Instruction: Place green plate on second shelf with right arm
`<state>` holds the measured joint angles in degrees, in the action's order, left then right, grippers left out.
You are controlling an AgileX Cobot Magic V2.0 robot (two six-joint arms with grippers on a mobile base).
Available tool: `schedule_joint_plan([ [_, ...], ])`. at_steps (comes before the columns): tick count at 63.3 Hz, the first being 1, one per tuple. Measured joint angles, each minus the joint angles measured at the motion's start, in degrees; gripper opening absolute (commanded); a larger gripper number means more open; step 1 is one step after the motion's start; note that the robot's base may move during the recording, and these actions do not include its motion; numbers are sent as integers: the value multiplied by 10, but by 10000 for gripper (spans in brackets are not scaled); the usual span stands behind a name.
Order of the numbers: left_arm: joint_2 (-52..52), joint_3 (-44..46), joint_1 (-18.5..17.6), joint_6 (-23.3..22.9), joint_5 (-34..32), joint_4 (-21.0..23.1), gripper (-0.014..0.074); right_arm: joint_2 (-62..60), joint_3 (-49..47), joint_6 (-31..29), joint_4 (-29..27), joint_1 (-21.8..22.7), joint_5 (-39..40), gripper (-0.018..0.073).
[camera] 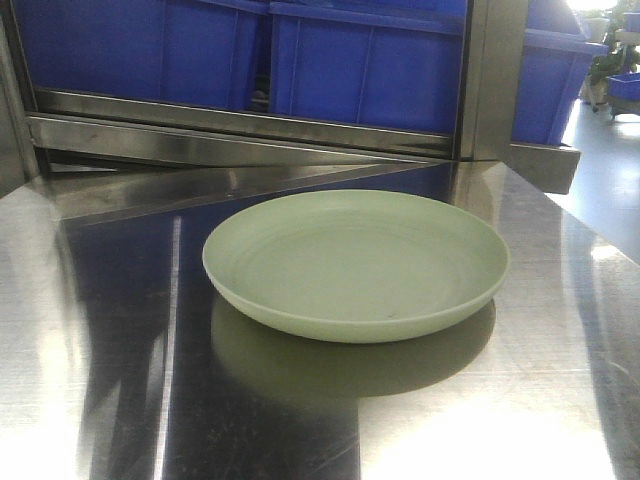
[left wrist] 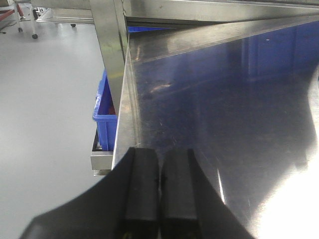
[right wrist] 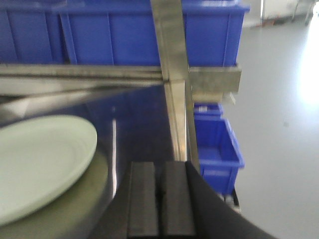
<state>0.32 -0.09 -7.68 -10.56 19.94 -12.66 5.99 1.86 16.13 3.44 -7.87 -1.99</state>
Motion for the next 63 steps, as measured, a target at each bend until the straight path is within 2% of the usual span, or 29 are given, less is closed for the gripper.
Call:
schedule_joint_plan([
  [14,0,0,0,0,0,0,125,117,-27,3,-1,-4,23,48],
  [25,0,0,0,0,0,0,125,200,-77,58,-39,-4,20,48],
  [35,0,0,0,0,0,0,125,292,-124,73,-48,-4,3,69],
  [41,0,0,0,0,0,0,125,347,-155,76,-49,-4,1,141],
  [48,0,0,0,0,0,0,125,406,-190,77,-50,-4,0,321],
  [53,0,0,0,0,0,0,125,454,-215,77,-50,-10,0,417],
  [63,0,0,0,0,0,0,125,548,-270,77,-50,-43,0,424],
])
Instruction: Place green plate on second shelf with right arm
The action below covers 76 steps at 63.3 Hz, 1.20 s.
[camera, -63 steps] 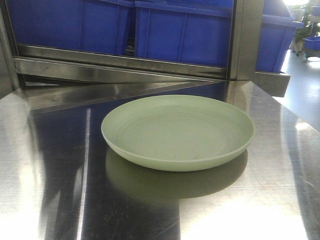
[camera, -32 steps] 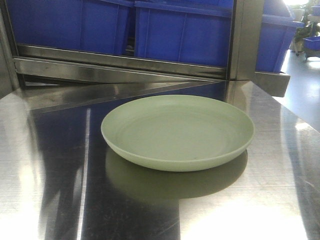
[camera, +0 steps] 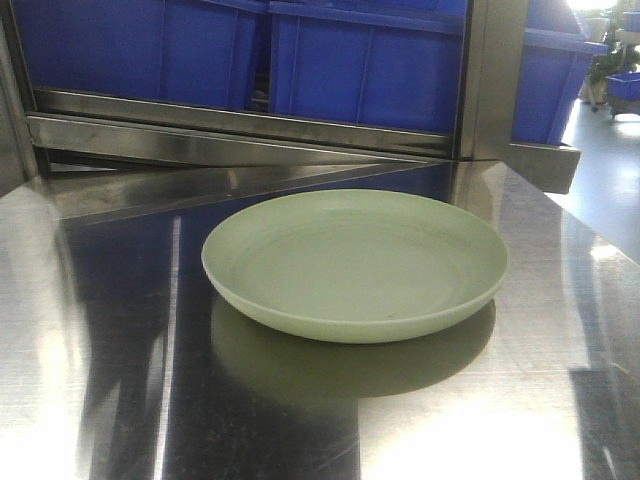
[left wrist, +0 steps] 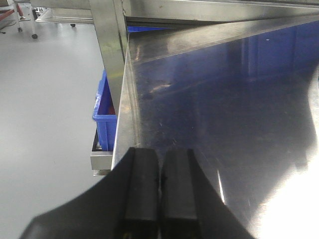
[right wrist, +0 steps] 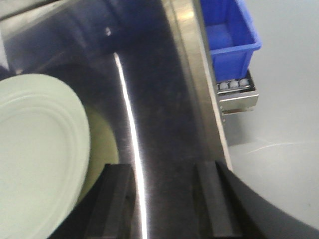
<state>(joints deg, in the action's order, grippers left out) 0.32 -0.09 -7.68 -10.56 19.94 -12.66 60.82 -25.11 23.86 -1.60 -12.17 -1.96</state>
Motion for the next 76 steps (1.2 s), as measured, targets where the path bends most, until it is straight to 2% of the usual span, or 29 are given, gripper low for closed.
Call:
schedule_joint_plan([
  [14,0,0,0,0,0,0,125,135,-90,0,0,-56,-1,424],
  [25,0,0,0,0,0,0,125,218,-155,1,0,-78,-28,424],
  [43,0,0,0,0,0,0,125,296,-217,1,0,-88,-61,424],
  [76,0,0,0,0,0,0,125,339,-242,1,0,-93,-65,424],
])
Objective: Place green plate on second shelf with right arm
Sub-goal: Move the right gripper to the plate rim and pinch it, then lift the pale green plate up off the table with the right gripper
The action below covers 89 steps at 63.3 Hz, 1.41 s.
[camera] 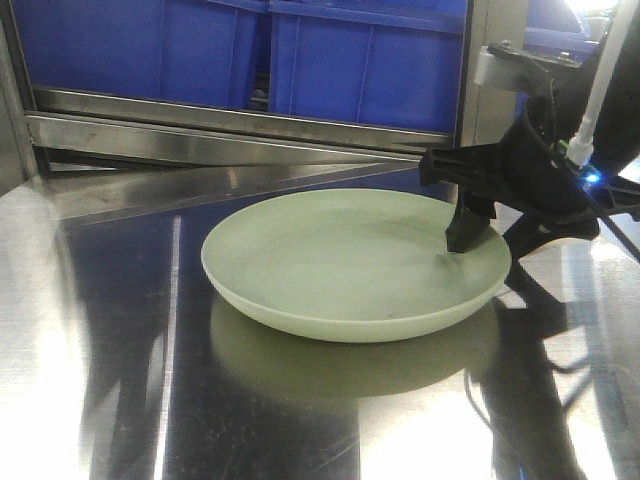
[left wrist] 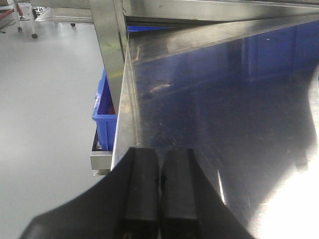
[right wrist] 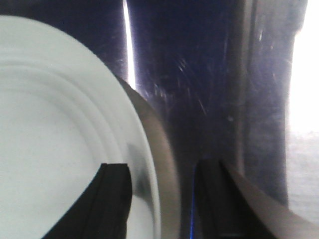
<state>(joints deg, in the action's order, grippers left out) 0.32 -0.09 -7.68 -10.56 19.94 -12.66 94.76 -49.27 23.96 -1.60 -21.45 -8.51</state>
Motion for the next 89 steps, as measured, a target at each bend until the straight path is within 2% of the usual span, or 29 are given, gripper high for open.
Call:
schedule_joint_plan([
  [11,0,0,0,0,0,0,125,3,-2,0,0,0,1,394],
  [19,0,0,0,0,0,0,125,5,-2,0,0,0,3,240],
  [27,0,0,0,0,0,0,125,6,-3,2,-3,-1,11,42],
  [56,0,0,0,0,0,0,125,-71,-2,1,5,-1,12,54],
  [72,0,0,0,0,0,0,125,-166,13,-2,6,-1,13,54],
  [89,0,0,0,0,0,0,125,-295,81,-2,9,3,38,54],
])
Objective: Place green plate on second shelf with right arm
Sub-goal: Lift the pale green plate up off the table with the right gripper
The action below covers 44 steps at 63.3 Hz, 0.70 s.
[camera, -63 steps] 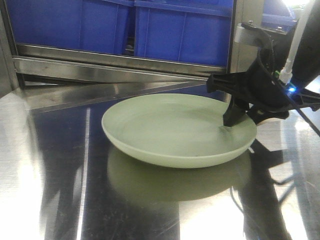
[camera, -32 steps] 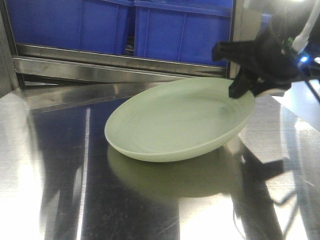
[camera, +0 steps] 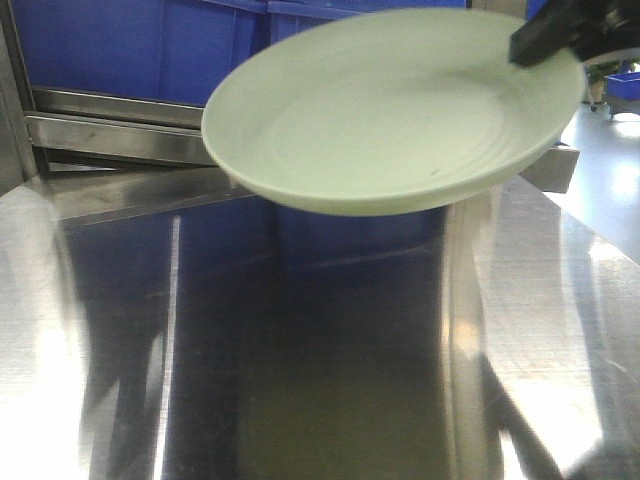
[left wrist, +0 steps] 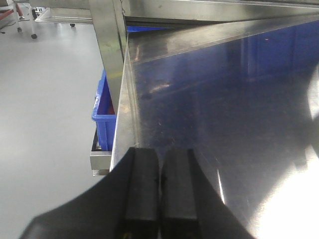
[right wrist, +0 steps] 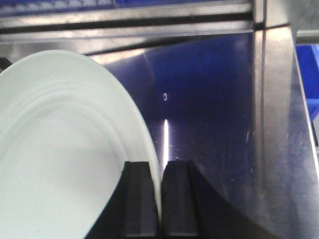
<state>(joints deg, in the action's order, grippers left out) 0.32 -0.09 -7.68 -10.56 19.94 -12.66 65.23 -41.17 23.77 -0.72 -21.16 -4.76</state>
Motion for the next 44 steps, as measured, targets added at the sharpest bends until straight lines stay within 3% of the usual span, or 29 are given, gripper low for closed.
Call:
schedule_joint_plan([
  [27,0,0,0,0,0,0,125,-254,172,-17,3,96,23,54],
  [44,0,0,0,0,0,0,125,-368,263,-32,7,109,27,54],
])
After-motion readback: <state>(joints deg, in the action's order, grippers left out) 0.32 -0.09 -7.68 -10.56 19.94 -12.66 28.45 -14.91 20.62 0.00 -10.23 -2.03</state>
